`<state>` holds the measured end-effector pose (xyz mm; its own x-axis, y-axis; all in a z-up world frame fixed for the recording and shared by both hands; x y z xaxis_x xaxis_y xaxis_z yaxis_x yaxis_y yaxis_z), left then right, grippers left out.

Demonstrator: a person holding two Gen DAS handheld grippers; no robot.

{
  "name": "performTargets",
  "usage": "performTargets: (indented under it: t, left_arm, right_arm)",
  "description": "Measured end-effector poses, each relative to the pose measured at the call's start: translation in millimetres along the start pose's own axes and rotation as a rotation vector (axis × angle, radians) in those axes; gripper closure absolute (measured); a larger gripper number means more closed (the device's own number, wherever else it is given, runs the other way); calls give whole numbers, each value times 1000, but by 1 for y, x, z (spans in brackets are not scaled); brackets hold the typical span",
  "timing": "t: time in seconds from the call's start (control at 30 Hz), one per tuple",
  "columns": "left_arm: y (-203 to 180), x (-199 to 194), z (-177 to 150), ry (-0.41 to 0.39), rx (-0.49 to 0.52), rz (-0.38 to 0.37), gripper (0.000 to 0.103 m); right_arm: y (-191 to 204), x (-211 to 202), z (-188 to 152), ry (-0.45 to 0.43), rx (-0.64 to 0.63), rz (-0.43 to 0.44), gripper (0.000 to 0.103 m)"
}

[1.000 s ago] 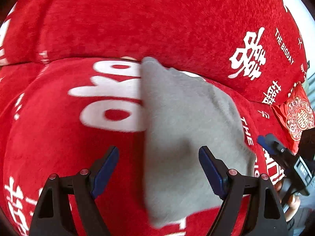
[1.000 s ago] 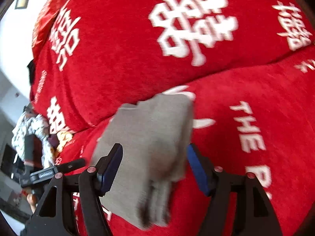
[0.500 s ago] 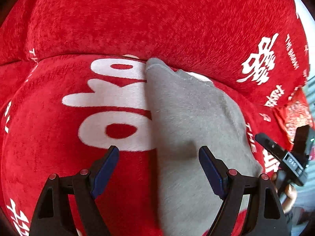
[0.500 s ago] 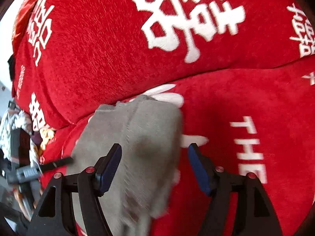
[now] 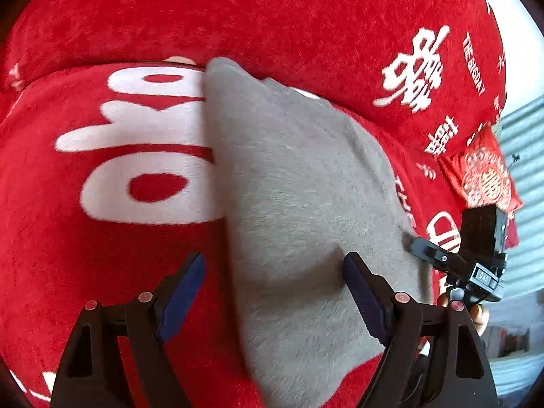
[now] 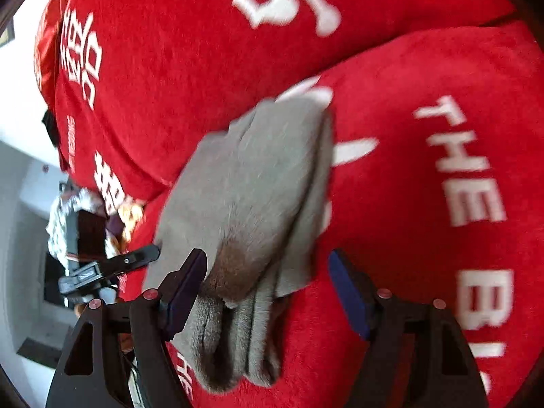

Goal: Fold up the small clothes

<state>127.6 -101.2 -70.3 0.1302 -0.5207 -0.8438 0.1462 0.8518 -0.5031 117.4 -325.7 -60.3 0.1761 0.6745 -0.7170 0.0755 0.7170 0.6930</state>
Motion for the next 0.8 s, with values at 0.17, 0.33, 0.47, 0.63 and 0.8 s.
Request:
performTargets:
  t: [0.17, 0.33, 0.47, 0.63, 0.8]
  left_arm:
    - [2, 18, 10, 14, -76, -93, 19]
    - [-10, 22, 11, -20, -20, -31, 33]
    - [-14, 15, 12, -40, 3, 7, 48]
    - [-18, 6, 12, -51, 33, 63, 54]
    - [-26, 1, 11, -64, 72, 134, 55]
  right_arm:
    - [16, 26, 14, -2, -12, 6, 25]
    - [22, 38, 16, 12, -74, -57, 52]
    - [28, 35, 17, 0, -105, -89, 64]
    - [45, 29, 16, -24, -190, -194, 68]
    - [60, 25, 15, -41, -254, -263, 69]
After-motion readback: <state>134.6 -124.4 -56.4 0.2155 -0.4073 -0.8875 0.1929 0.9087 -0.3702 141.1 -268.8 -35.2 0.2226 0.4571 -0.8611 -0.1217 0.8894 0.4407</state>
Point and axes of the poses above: each gripper's, at about its wrist camera, not at the fingertips, and x roughly the way its jaws point, y to its left, z to its top, the point moved 8 cm from there along x, roughly the way its jaws point, and after that the axes turned 6 degrees about y, right-handed, at the moved point
